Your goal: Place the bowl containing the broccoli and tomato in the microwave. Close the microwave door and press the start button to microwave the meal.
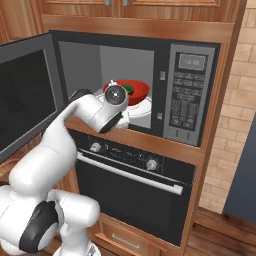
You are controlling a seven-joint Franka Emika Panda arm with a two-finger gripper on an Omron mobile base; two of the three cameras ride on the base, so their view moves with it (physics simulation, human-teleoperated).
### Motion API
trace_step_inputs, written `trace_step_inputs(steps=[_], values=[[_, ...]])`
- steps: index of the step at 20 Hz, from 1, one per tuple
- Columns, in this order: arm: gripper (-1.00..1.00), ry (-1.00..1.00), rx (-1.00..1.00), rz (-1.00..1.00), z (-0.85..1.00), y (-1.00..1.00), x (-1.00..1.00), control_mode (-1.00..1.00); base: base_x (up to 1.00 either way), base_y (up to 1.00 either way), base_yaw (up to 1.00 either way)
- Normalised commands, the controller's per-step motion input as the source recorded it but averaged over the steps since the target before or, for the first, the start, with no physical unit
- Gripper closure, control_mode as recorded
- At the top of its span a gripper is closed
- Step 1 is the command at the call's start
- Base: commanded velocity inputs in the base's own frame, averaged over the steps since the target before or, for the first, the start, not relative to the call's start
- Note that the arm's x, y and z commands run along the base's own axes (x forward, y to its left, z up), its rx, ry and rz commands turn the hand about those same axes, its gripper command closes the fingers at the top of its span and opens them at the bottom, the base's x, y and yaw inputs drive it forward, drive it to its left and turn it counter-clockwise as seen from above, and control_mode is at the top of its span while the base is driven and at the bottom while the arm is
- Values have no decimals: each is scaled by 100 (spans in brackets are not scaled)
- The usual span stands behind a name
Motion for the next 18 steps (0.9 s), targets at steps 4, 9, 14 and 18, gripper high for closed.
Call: trace_step_inputs(steps=[4, 9, 14, 18], values=[[-100, 1, -47, 50, 39, 30, -100, -100, 0, 0, 0], [-100, 4, -71, 45, 61, 59, -100, -100, 0, 0, 0], [-100, -1, -69, 30, 39, 55, -100, -100, 0, 0, 0], [-100, -10, -52, 15, 25, 34, -100, -100, 0, 0, 0]])
